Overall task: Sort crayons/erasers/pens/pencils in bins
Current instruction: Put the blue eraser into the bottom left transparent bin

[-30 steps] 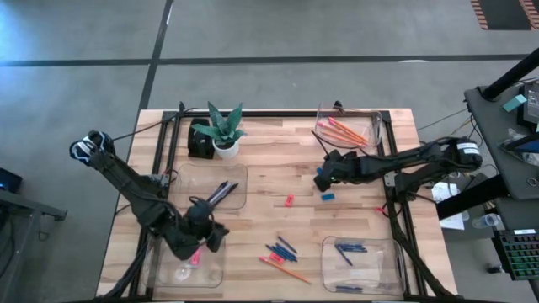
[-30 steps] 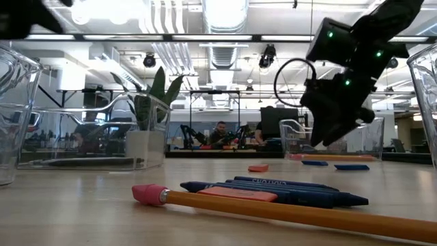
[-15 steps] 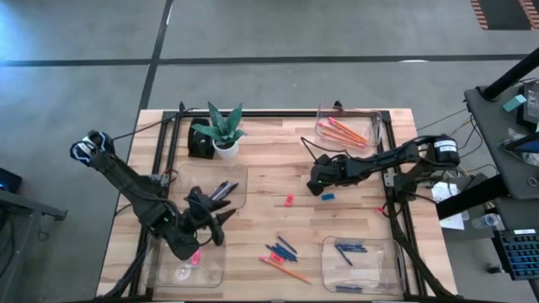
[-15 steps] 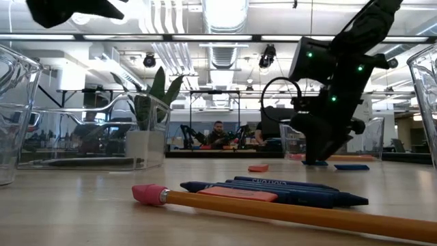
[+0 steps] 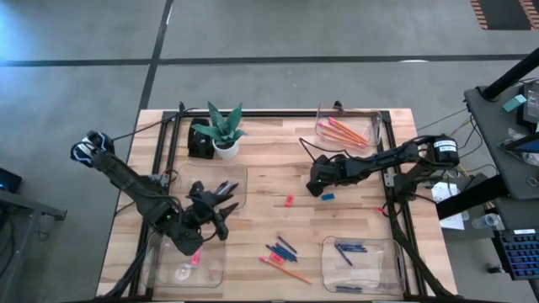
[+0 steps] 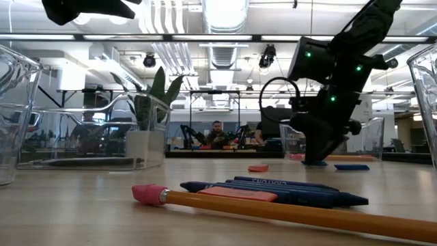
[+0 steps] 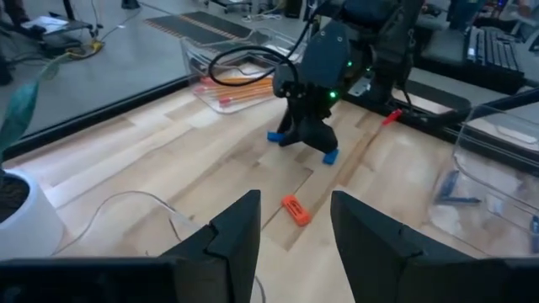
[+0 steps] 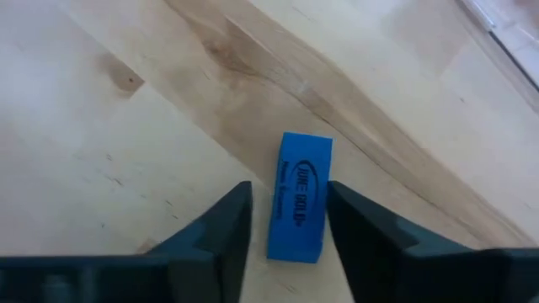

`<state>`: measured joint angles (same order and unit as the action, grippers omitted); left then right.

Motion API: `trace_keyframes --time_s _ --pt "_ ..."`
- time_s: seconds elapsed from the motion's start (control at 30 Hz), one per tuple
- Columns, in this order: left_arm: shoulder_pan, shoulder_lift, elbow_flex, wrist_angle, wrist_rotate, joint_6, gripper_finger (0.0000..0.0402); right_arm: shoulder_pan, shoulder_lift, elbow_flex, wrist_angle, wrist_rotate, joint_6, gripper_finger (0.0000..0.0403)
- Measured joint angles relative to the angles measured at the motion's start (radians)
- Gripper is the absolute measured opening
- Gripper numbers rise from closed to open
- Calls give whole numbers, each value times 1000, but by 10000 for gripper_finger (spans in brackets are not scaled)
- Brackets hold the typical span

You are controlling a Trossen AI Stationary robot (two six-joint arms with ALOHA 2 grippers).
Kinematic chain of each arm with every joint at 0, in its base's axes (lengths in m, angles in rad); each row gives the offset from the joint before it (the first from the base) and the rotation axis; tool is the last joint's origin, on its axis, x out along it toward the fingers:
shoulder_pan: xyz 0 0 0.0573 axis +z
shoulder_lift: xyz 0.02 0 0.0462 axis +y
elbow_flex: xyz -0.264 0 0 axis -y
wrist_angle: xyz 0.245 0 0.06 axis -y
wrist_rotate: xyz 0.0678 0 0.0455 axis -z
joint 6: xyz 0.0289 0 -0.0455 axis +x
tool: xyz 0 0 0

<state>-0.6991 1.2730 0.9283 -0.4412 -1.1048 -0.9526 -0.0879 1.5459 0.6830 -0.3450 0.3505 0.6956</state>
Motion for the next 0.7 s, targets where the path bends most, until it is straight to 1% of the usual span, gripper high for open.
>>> trace_keyframes --time_s 0.17,0.27,0.37,0.43,0.57,0.7 --pt "22 25 0 16 -13 -1 132 0 0 0 1 -12 -16 84" --pt "36 49 -1 16 -13 -3 132 0 1 -1 0 -11 -36 62" --pt "51 70 -1 17 -13 -9 132 0 -7 0 3 -11 -68 59" --pt "61 83 0 20 -13 -9 132 0 -24 3 5 -11 -85 65" --pt "88 91 1 55 -14 -9 132 0 -78 6 6 -18 -129 78" --pt "122 92 1 94 -14 -9 132 0 -143 7 35 -17 -201 77"
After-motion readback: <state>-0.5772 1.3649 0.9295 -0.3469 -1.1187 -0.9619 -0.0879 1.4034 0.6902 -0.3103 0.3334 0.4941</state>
